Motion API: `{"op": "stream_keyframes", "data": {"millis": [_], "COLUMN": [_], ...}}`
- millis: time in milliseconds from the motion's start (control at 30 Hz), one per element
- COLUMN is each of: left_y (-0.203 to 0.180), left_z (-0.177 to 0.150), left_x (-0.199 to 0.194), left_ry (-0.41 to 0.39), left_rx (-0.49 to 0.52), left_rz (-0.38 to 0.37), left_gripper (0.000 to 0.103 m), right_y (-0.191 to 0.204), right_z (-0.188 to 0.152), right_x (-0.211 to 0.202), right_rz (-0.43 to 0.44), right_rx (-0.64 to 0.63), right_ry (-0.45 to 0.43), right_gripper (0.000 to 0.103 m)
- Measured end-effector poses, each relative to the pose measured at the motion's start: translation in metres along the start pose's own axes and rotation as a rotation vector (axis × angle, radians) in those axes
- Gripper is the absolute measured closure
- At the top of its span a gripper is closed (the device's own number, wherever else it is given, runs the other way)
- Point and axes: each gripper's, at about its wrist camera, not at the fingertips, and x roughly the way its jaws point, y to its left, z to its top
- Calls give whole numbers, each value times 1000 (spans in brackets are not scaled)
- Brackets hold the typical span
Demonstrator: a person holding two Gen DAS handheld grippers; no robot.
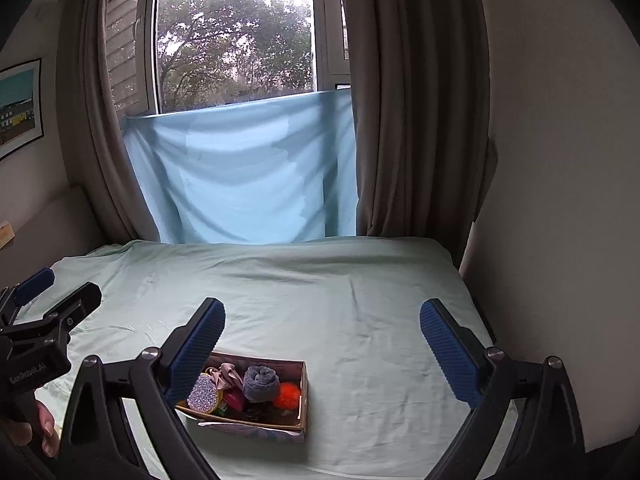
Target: Organize soft objects
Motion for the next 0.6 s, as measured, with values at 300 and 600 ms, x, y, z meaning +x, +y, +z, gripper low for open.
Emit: {"op": "stream_keyframes", "data": {"millis": [300, 600], "left_y": [-5, -4], "left_z": [-3, -4], "left_x": [-1, 1], "left_ry": [4, 4], "left_rx": [9, 6], "left_rz": [-17, -32], "left_gripper": [0, 0], "right_y": [-2, 1], "right_z": [-1, 0], "right_x": [-8, -10], "right_rz": [-23, -40], "right_rx": [9, 9], "right_ry": [2, -2], "right_gripper": [6, 6]}}
